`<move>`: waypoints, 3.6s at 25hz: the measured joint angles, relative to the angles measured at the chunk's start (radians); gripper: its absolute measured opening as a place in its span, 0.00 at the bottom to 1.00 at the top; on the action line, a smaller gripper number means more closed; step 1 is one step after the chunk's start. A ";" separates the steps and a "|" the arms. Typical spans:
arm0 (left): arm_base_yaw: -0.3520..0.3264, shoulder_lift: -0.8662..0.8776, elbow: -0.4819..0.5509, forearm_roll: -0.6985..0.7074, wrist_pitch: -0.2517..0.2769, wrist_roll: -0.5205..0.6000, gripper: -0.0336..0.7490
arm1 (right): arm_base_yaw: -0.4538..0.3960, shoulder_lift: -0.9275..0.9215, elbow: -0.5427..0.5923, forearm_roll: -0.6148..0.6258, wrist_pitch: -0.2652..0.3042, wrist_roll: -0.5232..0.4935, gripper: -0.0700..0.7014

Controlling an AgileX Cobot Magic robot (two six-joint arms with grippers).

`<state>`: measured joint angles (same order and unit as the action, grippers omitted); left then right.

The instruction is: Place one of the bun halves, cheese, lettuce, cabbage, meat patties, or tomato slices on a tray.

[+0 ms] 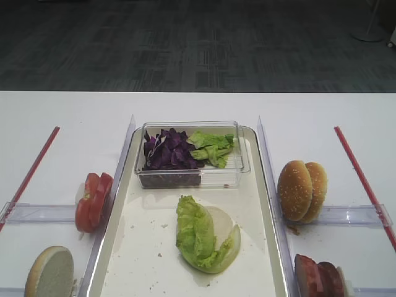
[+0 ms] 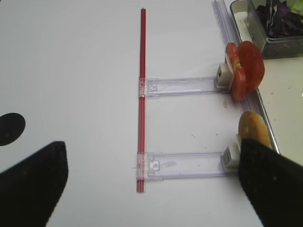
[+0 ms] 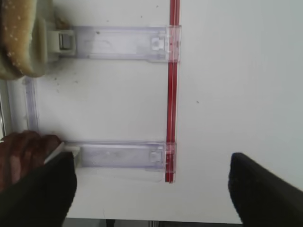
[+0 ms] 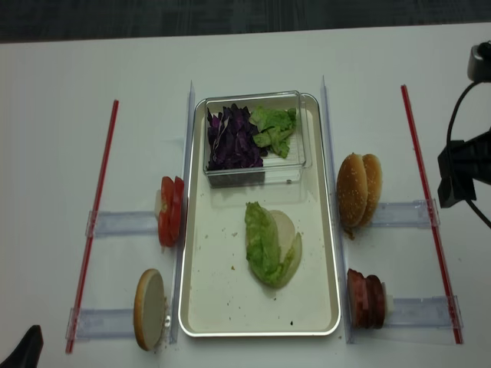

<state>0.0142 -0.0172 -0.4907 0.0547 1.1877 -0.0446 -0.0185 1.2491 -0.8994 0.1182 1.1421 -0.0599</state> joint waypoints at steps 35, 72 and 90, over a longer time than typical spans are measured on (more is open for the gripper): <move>0.000 0.000 0.000 0.000 0.000 0.000 0.90 | 0.000 -0.690 0.410 0.001 -0.052 -0.059 0.95; 0.000 0.000 0.000 0.000 0.000 0.000 0.90 | 0.000 -1.171 0.410 -0.001 -0.026 -0.059 0.94; 0.000 0.000 0.000 0.000 0.000 0.000 0.90 | -0.001 -1.265 0.410 -0.022 -0.018 -0.026 0.94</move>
<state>0.0142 -0.0172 -0.4907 0.0547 1.1877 -0.0446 -0.0197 -0.0159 -0.4893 0.0958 1.1238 -0.0855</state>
